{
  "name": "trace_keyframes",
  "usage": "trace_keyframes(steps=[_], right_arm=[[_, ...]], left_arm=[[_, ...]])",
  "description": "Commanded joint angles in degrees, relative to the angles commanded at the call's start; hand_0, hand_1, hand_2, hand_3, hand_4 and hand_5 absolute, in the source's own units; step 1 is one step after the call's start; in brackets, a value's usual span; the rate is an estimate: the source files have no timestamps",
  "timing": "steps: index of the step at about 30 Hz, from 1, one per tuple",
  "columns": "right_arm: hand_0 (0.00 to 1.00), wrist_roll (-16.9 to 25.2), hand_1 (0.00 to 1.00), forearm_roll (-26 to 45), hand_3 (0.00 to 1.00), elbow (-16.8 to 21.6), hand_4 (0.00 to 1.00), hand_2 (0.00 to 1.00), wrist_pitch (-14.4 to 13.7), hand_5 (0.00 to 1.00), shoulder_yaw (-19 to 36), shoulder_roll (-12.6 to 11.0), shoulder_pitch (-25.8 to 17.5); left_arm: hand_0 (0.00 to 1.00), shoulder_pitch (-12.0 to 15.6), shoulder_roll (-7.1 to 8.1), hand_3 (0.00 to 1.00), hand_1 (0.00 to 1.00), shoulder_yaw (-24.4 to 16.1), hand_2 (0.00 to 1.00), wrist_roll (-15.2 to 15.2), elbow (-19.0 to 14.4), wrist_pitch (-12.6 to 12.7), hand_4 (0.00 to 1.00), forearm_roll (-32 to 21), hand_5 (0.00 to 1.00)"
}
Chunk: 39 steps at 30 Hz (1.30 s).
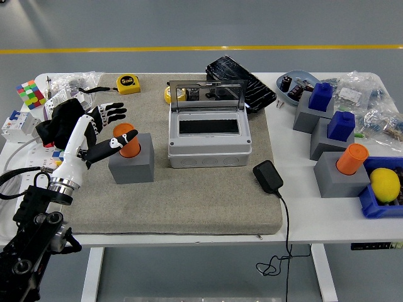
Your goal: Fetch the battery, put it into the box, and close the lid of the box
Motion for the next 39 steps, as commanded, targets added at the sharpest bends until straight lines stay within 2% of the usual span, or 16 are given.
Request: trace_keyframes(steps=[1, 2, 8, 9, 14, 15, 20, 21, 26, 27, 32, 33, 38, 39], right_arm=[[0.741, -0.02, 0.707, -0.03, 0.705, 0.00, 0.998, 0.709, 0.00, 0.553, 0.03, 0.02, -0.02], [0.742, -0.02, 0.705, -0.05, 0.705, 0.00, 0.998, 0.709, 0.01, 0.553, 0.04, 0.04, -0.05], [0.742, 0.07, 0.705, 0.16, 0.705, 0.00, 0.998, 0.709, 0.02, 0.553, -0.10, 0.13, -0.04], [0.741, 0.03, 0.706, 0.16, 0.705, 0.00, 0.998, 0.709, 0.03, 0.553, -0.11, 0.13, -0.04], [0.741, -0.07, 0.706, 0.10, 0.705, 0.00, 0.998, 0.709, -0.01, 0.553, 0.06, 0.10, -0.05], [0.742, -0.08, 0.706, 0.11, 0.705, 0.00, 0.998, 0.709, -0.01, 0.553, 0.06, 0.10, -0.07], [0.742, -0.02, 0.706, 0.33, 0.705, 0.00, 0.998, 0.709, -0.01, 0.553, -0.19, 0.15, -0.02], [0.742, 0.02, 0.706, 0.40, 0.705, 0.00, 0.998, 0.709, 0.00, 0.553, -0.30, 0.15, 0.01], [0.742, -0.05, 0.706, 0.30, 0.705, 0.00, 0.998, 0.709, -0.01, 0.553, -0.21, 0.15, -0.02], [0.742, -0.08, 0.706, 0.24, 0.704, 0.00, 0.998, 0.709, -0.01, 0.553, -0.13, 0.15, -0.05], [0.742, -0.16, 0.706, 0.11, 0.704, 0.00, 0.998, 0.709, -0.02, 0.553, 0.03, 0.15, -0.05], [0.742, -0.16, 0.706, 0.18, 0.704, 0.00, 0.998, 0.709, -0.01, 0.554, -0.02, 0.16, -0.04], [0.742, -0.05, 0.706, 0.53, 0.704, 0.00, 0.998, 0.709, -0.01, 0.554, -0.36, 0.14, 0.05], [0.741, -0.06, 0.706, 0.52, 0.703, 0.00, 0.998, 0.709, -0.01, 0.553, -0.38, 0.14, 0.06]], left_arm=[[0.802, -0.18, -0.14, 0.757, 0.744, 0.10, 0.763, -0.11, 0.45, 0.10, 0.998, 0.26, 0.263], [0.785, -0.35, -0.28, 0.755, 0.743, 0.19, 0.763, -0.24, 0.88, 0.22, 0.998, 0.49, 0.196], [0.785, -1.45, -1.19, 0.755, 0.743, 0.49, 0.763, -1.29, 3.20, 0.87, 0.998, 0.56, 0.196], [0.734, -1.65, -1.26, 0.733, 0.717, 0.70, 0.742, -1.42, 3.54, 0.93, 0.998, 0.49, 0.116], [0.734, -2.68, -1.84, 0.733, 0.717, 2.19, 0.742, -2.34, 5.42, 1.03, 0.998, -0.64, 0.116], [0.649, -2.88, -2.02, 0.729, 0.651, 2.39, 0.709, -2.50, 5.77, 1.05, 0.998, -0.82, 0.028], [0.649, -3.73, -2.76, 0.729, 0.651, 3.14, 0.709, -3.73, 7.48, 1.11, 0.998, -2.09, 0.028], [0.487, -3.95, -2.87, 0.698, 0.575, 3.36, 0.637, -4.04, 7.84, 1.13, 0.998, -2.51, 0.002], [0.487, -4.73, -2.98, 0.698, 0.575, 4.63, 0.637, -5.26, 9.22, 1.41, 0.998, -4.44, 0.002], [0.444, -4.80, -3.01, 0.593, 0.442, 4.87, 0.515, -5.54, 9.49, 1.49, 0.998, -4.80, 0.002], [0.444, -5.27, -3.41, 0.593, 0.442, 5.70, 0.515, -6.76, 10.54, 1.65, 0.998, -6.87, 0.002], [0.388, -5.39, -3.47, 0.509, 0.379, 5.85, 0.424, -6.97, 10.72, 1.71, 0.969, -7.14, 0.002], [0.388, -5.96, -3.84, 0.509, 0.379, 6.57, 0.424, -8.09, 11.34, 1.90, 0.969, -8.70, 0.002], [0.318, -6.07, -3.92, 0.380, 0.330, 6.76, 0.347, -8.39, 11.48, 2.09, 0.896, -8.99, 0.002]])
